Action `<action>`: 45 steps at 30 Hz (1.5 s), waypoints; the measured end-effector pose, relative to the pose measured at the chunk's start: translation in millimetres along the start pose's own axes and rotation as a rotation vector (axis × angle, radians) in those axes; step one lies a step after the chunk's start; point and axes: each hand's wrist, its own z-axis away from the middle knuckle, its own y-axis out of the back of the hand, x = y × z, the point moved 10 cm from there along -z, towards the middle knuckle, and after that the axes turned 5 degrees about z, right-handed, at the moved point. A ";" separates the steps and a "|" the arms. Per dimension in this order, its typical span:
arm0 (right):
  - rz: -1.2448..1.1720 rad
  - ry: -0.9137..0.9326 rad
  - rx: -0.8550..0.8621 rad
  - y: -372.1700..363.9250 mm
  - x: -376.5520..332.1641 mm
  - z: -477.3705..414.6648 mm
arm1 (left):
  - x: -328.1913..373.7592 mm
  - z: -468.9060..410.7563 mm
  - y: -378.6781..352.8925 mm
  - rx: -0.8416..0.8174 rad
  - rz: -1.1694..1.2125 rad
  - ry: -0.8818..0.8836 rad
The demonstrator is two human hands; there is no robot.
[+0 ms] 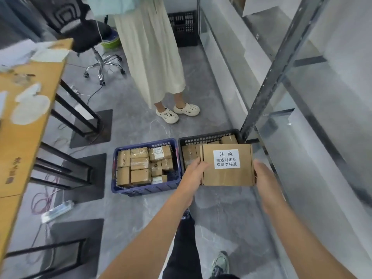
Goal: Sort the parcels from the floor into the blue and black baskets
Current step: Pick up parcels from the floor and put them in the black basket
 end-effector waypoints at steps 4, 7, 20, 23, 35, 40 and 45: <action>0.018 -0.093 -0.003 -31.9 2.6 -62.1 | 7.5 -57.5 16.4 -0.021 0.050 0.028; 0.010 -0.144 -0.035 -62.7 -2.7 -109.8 | 11.8 -107.6 36.0 -0.008 0.080 0.058; 0.100 -0.331 -0.113 -162.4 42.2 -305.6 | -15.8 -312.5 79.8 0.032 0.037 0.262; 0.109 -0.365 -0.138 -177.3 77.5 -349.5 | -50.6 -370.3 83.8 0.073 0.031 0.294; 0.127 -0.541 -0.232 -252.0 239.8 -519.1 | -179.1 -539.9 83.9 0.276 0.036 0.435; 0.131 -0.510 -0.279 -274.0 271.1 -553.2 | -195.8 -567.1 73.2 0.228 0.009 0.463; 0.123 -0.498 -0.303 -299.9 297.1 -572.0 | -218.8 -599.1 71.0 0.272 0.033 0.414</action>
